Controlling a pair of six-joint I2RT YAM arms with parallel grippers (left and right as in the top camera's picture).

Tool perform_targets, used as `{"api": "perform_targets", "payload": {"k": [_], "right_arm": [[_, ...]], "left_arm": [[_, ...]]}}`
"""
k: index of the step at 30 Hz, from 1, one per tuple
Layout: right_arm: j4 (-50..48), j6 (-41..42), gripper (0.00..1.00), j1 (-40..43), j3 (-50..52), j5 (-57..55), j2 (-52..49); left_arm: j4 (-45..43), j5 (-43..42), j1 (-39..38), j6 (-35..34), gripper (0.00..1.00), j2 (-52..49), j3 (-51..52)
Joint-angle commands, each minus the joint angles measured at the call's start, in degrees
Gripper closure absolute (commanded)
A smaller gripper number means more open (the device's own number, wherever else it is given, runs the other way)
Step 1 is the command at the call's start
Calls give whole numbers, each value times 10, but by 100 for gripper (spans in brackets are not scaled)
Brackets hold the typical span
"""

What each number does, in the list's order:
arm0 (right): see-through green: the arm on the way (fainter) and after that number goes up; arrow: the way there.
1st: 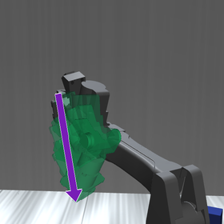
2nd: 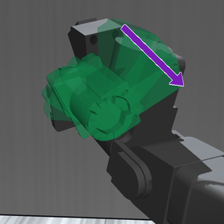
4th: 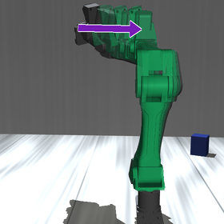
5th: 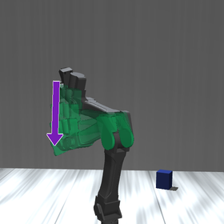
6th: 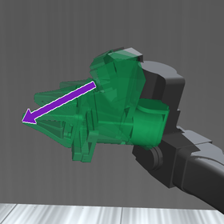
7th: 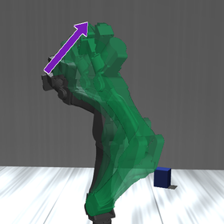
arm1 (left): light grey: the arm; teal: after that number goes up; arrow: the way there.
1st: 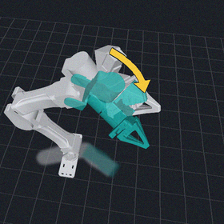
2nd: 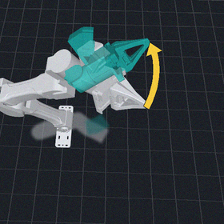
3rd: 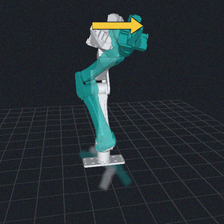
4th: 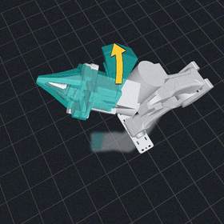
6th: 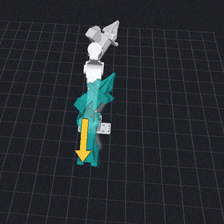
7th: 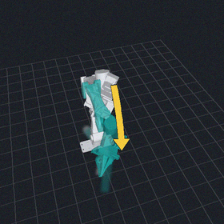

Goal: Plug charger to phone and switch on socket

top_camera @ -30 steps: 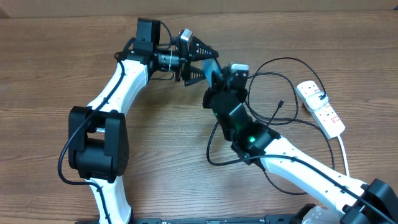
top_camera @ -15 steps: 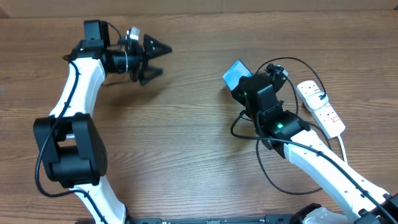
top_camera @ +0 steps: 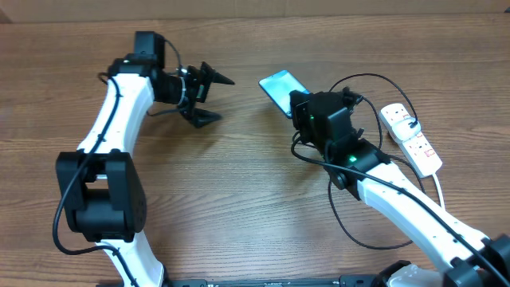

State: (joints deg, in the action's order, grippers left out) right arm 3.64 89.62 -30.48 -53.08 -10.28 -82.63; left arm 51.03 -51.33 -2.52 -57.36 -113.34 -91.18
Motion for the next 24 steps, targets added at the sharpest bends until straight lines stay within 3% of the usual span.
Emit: {"api": "perform_targets", "payload": {"k": [1, 6, 9, 18, 21, 24], "right_arm": [[-10, 111, 96, -26, -6, 9, -32], [-37, 153, 96, -48, -6, 31, -43], [-72, 154, 96, -59, -6, 31, -43], [-92, 197, 96, -60, -6, 71, -43], [-91, 197, 96, -60, -6, 70, -43], [-92, 197, 96, -60, -6, 70, -43]], "left_arm": [[-19, 6, -25, -105, 11, 17, -4], [-64, 11, -42, -117, 14, 17, -4], [-89, 52, -55, -123, 27, 17, -4], [-100, 81, -72, -152, 34, 17, -4], [-106, 77, -74, -164, 41, 17, -4], [-106, 59, -78, -175, 55, 17, -4]]}}
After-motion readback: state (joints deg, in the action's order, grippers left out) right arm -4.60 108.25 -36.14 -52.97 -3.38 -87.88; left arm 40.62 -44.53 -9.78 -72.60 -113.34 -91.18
